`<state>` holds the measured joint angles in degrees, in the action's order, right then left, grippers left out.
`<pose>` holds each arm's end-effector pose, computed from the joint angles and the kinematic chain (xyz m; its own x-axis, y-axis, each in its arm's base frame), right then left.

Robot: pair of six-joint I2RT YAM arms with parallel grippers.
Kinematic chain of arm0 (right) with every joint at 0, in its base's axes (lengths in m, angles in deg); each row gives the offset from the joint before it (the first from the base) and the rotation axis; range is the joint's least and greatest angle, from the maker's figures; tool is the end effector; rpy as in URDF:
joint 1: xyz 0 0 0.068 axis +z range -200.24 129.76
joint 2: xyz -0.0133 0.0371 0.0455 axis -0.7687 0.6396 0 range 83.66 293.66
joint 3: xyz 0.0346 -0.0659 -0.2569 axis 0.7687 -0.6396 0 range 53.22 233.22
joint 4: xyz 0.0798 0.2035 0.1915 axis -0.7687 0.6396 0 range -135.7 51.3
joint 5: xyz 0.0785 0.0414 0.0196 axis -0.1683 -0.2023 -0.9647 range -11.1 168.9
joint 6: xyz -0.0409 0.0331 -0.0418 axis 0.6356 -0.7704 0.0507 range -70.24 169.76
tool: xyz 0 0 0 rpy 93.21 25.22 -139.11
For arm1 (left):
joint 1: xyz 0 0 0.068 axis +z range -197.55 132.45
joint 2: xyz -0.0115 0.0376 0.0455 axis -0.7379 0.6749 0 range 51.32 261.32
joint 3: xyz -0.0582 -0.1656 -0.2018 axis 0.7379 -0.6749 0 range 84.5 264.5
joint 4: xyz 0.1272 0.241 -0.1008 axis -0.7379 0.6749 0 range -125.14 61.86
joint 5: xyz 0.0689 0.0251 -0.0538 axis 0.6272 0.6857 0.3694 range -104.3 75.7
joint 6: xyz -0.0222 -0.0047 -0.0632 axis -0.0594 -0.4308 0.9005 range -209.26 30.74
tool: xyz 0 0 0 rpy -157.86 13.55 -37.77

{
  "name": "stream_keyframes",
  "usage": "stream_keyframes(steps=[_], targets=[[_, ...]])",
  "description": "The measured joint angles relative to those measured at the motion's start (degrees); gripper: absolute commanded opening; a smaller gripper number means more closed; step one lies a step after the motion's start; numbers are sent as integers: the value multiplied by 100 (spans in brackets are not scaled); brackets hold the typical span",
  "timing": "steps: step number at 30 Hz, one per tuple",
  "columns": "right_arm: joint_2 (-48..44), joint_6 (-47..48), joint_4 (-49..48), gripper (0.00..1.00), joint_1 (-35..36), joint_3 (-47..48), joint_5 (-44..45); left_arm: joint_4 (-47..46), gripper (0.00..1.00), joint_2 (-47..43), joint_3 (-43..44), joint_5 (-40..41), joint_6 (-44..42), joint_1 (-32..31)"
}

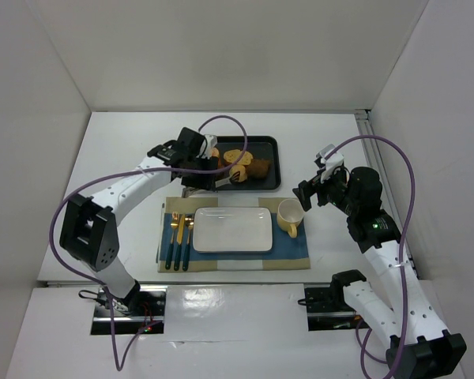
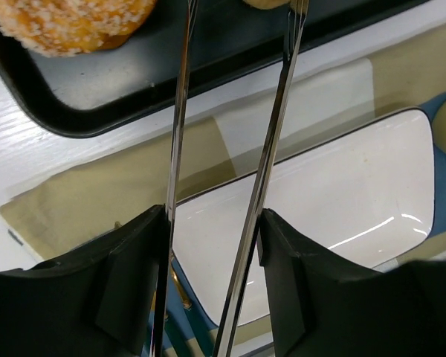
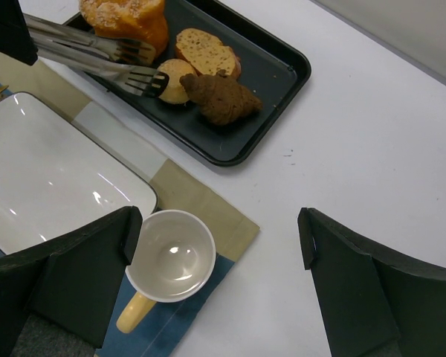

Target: Place the bread

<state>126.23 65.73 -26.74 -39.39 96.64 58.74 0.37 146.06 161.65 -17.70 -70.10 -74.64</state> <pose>0.2153 0.0602 0.3138 -0.1563 -0.2929 -0.9433 -0.5632 0.8110 -0.1585 0.3537 -0.1846 0.2429 -0.8321 0.0575 -0.5516 0.2256 0.9437 -0.2419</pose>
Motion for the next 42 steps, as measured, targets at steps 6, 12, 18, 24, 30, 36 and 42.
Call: stream_keyframes(steps=[6, 12, 18, 24, 30, 36, 42], targets=[[0, 0, -2, 100, 0, 0, 0, -79, 64, 0, -111, -339, -122, 0], [0, 0, 0, 100, 0, 0, 0, -81, 64, 92, -39, -398, -125, 0], [0, 0, 0, 100, 0, 0, 2, -76, 64, 568, 284, -369, -122, -20], [0, 0, -2, 100, 0, 0, 2, -70, 64, 765, 507, -221, -111, -74], [0, 0, -2, 100, 0, 0, 4, -33, 67, 785, 658, -138, -98, -85], [0, 0, 0, 100, 0, 0, 2, 46, 70, 817, 798, -79, -87, -125], [0, 0, -2, 100, 0, 0, 4, 109, 70, 918, 905, -22, -79, -142]])
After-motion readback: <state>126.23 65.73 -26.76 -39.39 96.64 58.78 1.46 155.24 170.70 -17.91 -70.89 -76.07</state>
